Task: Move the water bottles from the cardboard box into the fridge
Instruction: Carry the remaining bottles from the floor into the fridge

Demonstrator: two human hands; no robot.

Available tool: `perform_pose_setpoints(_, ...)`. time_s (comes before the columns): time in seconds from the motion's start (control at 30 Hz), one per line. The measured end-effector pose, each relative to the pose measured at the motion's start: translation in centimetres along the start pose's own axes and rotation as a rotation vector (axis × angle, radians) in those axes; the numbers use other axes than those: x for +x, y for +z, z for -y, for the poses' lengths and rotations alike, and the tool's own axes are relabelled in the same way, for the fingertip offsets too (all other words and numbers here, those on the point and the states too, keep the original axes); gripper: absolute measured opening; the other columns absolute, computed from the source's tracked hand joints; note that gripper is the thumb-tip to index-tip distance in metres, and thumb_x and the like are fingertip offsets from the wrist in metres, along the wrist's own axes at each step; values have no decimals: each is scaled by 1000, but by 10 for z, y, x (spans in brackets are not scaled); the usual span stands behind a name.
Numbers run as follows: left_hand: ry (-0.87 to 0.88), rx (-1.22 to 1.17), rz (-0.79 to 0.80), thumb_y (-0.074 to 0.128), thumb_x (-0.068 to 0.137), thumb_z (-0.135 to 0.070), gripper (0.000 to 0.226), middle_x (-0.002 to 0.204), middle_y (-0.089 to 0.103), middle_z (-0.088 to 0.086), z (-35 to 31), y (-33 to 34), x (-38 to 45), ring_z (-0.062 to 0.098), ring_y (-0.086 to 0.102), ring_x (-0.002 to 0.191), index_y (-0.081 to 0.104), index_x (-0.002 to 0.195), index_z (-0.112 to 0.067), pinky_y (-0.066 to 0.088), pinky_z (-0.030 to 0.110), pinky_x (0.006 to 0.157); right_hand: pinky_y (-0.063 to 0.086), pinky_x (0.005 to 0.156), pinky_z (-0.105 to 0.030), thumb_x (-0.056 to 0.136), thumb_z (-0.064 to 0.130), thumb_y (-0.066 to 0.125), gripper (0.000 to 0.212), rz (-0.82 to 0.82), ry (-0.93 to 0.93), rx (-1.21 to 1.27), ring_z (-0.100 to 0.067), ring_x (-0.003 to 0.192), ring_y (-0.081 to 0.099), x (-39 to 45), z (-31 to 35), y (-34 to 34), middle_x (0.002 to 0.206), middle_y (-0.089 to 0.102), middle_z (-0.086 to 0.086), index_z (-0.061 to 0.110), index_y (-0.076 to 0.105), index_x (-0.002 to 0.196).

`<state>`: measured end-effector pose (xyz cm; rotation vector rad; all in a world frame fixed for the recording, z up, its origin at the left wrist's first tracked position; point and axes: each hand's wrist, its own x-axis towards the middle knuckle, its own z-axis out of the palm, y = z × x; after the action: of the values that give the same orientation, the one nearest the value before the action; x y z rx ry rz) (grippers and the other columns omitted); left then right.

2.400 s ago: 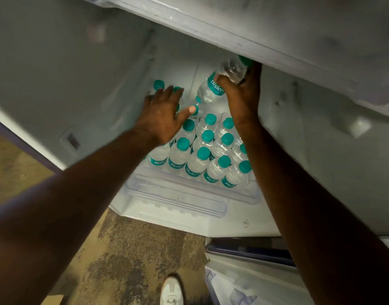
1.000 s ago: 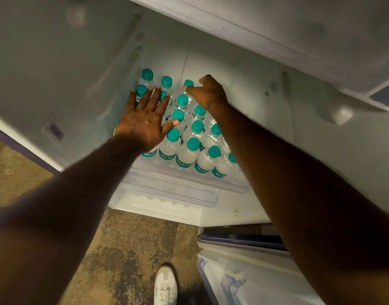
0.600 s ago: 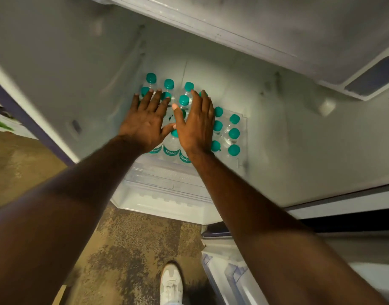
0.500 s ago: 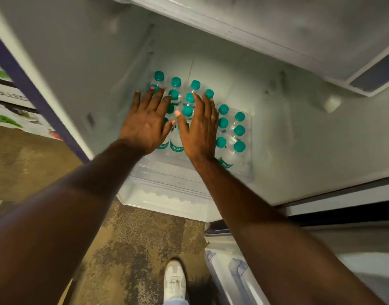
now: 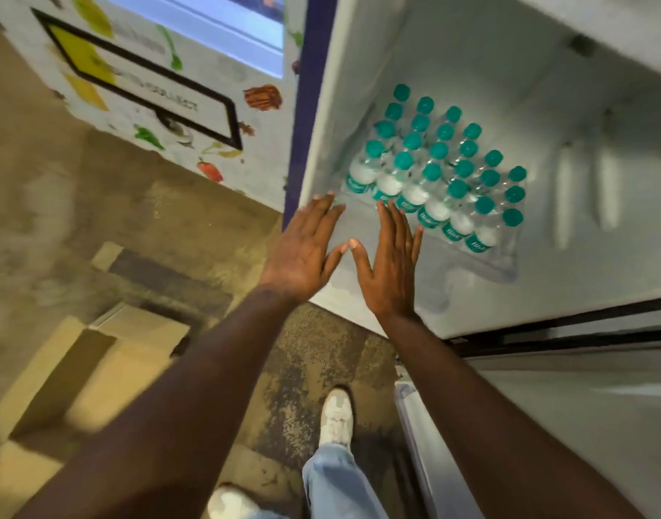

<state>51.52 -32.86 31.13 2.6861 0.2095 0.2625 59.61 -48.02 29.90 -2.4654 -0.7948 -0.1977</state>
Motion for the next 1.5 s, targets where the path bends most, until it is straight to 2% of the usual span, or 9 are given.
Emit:
perform_pose_setpoints(0.1, -115, 12, 15, 37, 105, -47, 63, 165, 24, 11, 19, 8, -53, 27, 20, 153, 30, 156, -12, 10, 39, 126, 4, 125, -51, 101, 56, 38, 70, 89, 0, 19, -20, 154, 16, -34, 21, 23, 164, 26, -5, 16, 25, 157)
perform_pose_setpoints(0.23, -275, -18, 31, 42, 105, -46, 64, 165, 24, 13, 39, 18, -108, 28, 19, 154, 29, 156, -11, 17, 45, 126, 5, 126, -50, 101, 59, 34, 71, 173, -32, 27, -20, 153, 18, -65, 45, 50, 163, 28, -4, 17, 24, 157)
perform_pose_setpoints(0.47, -588, -51, -4, 39, 105, -47, 65, 168, 15, 8, 79, 34, -210, 23, 10, 156, 24, 159, -13, 11, 43, 127, 3, 126, -46, 101, 60, 31, 71, 383, -181, 93, -18, 154, 17, -114, 103, 107, 163, 28, -4, 17, 25, 157)
perform_pose_setpoints(0.67, -804, -82, -87, 40, 105, -46, 66, 168, 17, 10, 109, 45, -273, 25, 11, 156, 25, 158, -11, 12, 44, 127, 14, 124, -53, 101, 54, 39, 68, 542, -330, 118, -21, 153, 17, -154, 144, 157, 162, 29, -4, 17, 27, 157)
perform_pose_setpoints(0.87, -1022, -103, -151, 39, 104, -48, 66, 167, 18, 10, 131, 58, -352, 25, 12, 156, 25, 158, -13, 9, 43, 127, 8, 125, -51, 99, 67, 18, 76, 739, -507, 104, -17, 155, 11, -203, 185, 201, 165, 25, -2, 19, 22, 158)
perform_pose_setpoints(1.03, -1199, -103, -211, 30, 101, -52, 69, 166, 20, 10, 146, 74, -418, 27, 16, 155, 25, 158, -14, 13, 46, 127, 5, 126, -49, 100, 66, 22, 75, 892, -680, 115, -17, 154, 12, -242, 218, 240, 164, 25, -1, 19, 21, 158)
perform_pose_setpoints(1.2, -1368, -157, -336, 44, 103, -39, 65, 167, 20, 10, 157, 103, -476, 25, 15, 155, 24, 158, -13, 12, 45, 127, 9, 124, -51, 100, 59, 29, 70, 1023, -874, 119, -16, 153, 18, -284, 246, 285, 163, 28, -1, 20, 22, 158)
perform_pose_setpoints(1.37, -1514, -148, -380, 34, 100, -52, 70, 167, 18, 9, 168, 139, -534, 25, 8, 156, 24, 158, -14, 8, 50, 127, 4, 126, -47, 99, 64, 25, 74, 1109, -1002, 72, -14, 153, 14, -333, 263, 331, 165, 23, 1, 22, 17, 159)
perform_pose_setpoints(1.5, -1625, -153, -489, 34, 96, -59, 77, 166, 20, 9, 180, 162, -583, 26, 7, 156, 26, 157, -14, 5, 50, 127, 2, 126, -45, 98, 64, 29, 75, 1161, -1071, 87, -16, 153, 16, -376, 282, 369, 165, 24, -1, 21, 19, 159)
